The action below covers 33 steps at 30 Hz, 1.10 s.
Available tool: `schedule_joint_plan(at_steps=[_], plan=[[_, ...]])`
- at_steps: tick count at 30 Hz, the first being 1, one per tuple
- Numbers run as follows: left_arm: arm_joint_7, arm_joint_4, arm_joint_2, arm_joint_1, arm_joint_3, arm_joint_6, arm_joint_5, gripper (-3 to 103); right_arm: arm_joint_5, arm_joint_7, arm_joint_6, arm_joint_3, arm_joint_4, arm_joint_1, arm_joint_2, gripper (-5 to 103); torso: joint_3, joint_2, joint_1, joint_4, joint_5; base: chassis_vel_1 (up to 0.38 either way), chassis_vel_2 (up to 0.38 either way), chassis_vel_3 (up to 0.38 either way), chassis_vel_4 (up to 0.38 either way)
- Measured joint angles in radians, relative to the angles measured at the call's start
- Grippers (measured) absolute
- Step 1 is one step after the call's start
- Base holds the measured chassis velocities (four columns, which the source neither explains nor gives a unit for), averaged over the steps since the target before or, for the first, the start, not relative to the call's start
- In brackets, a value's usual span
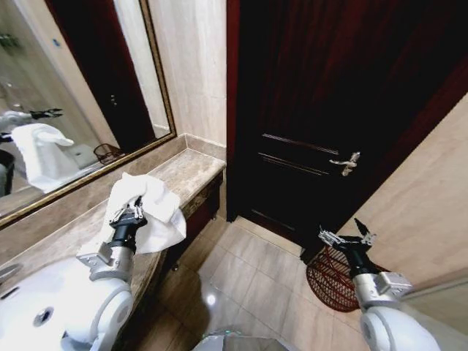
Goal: Discard the used towel into the hamper.
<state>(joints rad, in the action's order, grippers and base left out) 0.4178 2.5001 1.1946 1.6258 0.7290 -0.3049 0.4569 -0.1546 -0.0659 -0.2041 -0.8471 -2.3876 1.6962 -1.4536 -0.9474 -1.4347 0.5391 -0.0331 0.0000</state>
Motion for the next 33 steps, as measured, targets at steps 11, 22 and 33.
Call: schedule_joint_plan(at_steps=[11, 22, 33], plan=[[-0.020, 0.000, 0.019, 0.013, -0.005, 0.017, -0.016, 7, -0.008, 0.000, 0.002, -0.002, 0.005, 0.001, 0.003, 100, 0.000, 0.000, -0.001, 0.0000, 0.0001, -0.091, -0.123, -0.124, -0.094], [-0.036, 0.000, 0.028, 0.014, -0.009, 0.039, -0.023, 7, -0.008, 0.000, 0.002, 0.001, 0.012, -0.007, 0.008, 100, 0.000, 0.000, -0.001, 0.0001, 0.0000, -0.134, -0.122, -0.119, -0.137], [-0.061, 0.000, 0.040, 0.009, -0.017, 0.078, -0.023, 7, -0.013, 0.001, 0.003, -0.001, 0.014, -0.005, 0.015, 100, 0.000, 0.000, -0.001, 0.0002, 0.0001, -0.124, -0.130, -0.117, -0.124]])
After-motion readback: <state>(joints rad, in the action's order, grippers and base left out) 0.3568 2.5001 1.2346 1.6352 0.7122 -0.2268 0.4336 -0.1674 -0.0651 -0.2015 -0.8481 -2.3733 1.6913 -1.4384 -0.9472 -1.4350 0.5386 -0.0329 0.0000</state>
